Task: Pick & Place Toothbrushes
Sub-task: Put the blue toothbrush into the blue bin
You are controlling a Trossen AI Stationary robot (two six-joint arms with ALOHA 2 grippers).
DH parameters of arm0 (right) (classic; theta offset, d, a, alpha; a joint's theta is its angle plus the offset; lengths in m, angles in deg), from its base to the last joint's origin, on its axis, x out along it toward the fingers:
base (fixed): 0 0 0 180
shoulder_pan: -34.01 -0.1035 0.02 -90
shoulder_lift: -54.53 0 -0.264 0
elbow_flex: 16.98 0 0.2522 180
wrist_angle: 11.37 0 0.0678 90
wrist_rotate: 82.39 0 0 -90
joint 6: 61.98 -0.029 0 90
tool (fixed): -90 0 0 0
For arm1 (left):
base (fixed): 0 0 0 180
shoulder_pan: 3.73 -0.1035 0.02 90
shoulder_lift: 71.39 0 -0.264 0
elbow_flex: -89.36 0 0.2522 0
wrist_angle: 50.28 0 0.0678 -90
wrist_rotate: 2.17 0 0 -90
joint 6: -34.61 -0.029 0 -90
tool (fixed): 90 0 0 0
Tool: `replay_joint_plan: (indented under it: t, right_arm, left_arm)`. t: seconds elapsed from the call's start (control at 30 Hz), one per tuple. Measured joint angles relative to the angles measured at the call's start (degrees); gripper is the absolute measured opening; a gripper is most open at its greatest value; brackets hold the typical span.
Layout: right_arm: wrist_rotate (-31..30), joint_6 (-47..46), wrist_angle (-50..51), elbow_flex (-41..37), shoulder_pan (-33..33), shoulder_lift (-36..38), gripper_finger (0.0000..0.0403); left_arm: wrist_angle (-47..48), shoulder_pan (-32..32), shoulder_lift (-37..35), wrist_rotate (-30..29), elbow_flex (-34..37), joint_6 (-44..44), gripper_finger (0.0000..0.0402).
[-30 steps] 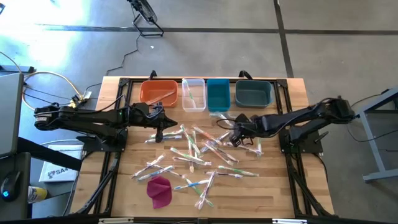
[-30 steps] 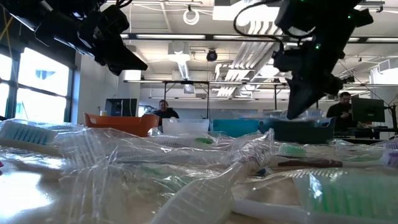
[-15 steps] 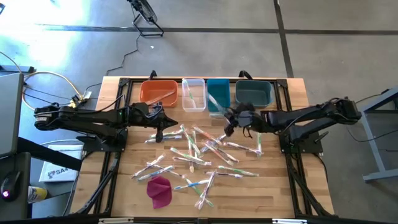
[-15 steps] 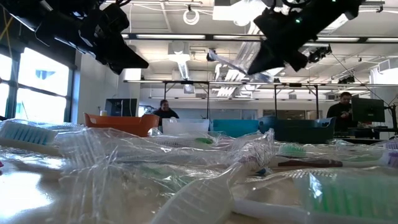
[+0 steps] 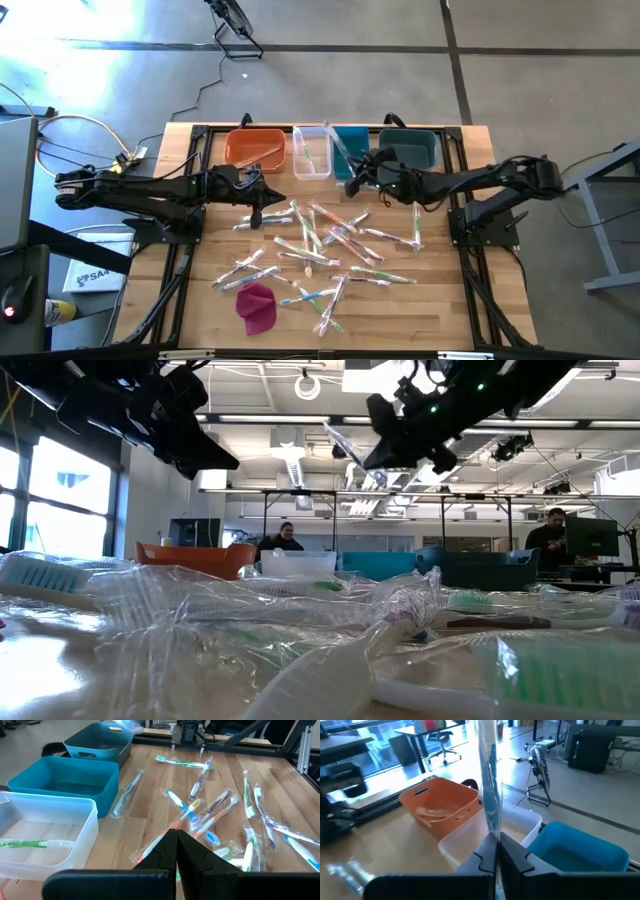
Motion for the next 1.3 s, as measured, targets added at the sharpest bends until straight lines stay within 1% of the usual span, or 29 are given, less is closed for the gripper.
replay_joint_plan:
  t: [0.2, 0.4, 0.6, 0.7, 0.87, 0.97, 1.17, 1.3]
  right_arm:
    - [-0.14, -0.26, -4.22, 0.00, 4.88, -5.53, 0.0003]
    - [0.07, -3.26, -4.57, 0.00, 9.17, -9.63, 0.0003]
    - [1.73, -3.63, -4.54, 0.00, 11.19, -12.46, 0.0003]
    - [3.07, -4.19, -3.80, 0.00, 11.86, -12.68, 0.0003]
    - [3.22, -4.78, -1.56, 0.00, 12.15, -12.68, 0.0003]
    - [5.07, -7.15, 0.06, 0.00, 12.48, -12.68, 0.0003]
    - [6.60, -11.31, 3.96, 0.00, 13.26, -12.68, 0.0003]
    - [7.89, -12.29, 5.44, 0.00, 14.08, -12.68, 0.0003]
  left_arm:
    - [0.00, 0.00, 0.00, 0.00, 0.00, 0.00, 0.0001]
    - [0.02, 0.00, -0.01, 0.00, 0.00, 0.00, 0.0001]
    - [0.02, 0.00, 0.00, -0.02, 0.00, 0.00, 0.0001]
    - [0.01, 0.00, -0.01, -0.02, 0.00, 0.00, 0.0001]
    - [0.00, 0.00, 0.00, -0.02, 0.00, 0.00, 0.0001]
    - [0.00, 0.00, 0.00, -0.02, 0.00, 0.00, 0.0001]
    - [-0.02, 0.00, -0.02, -0.02, 0.00, 0.00, 0.0001]
    - [-0.04, 0.01, 0.00, -0.02, 0.00, 0.00, 0.0001]
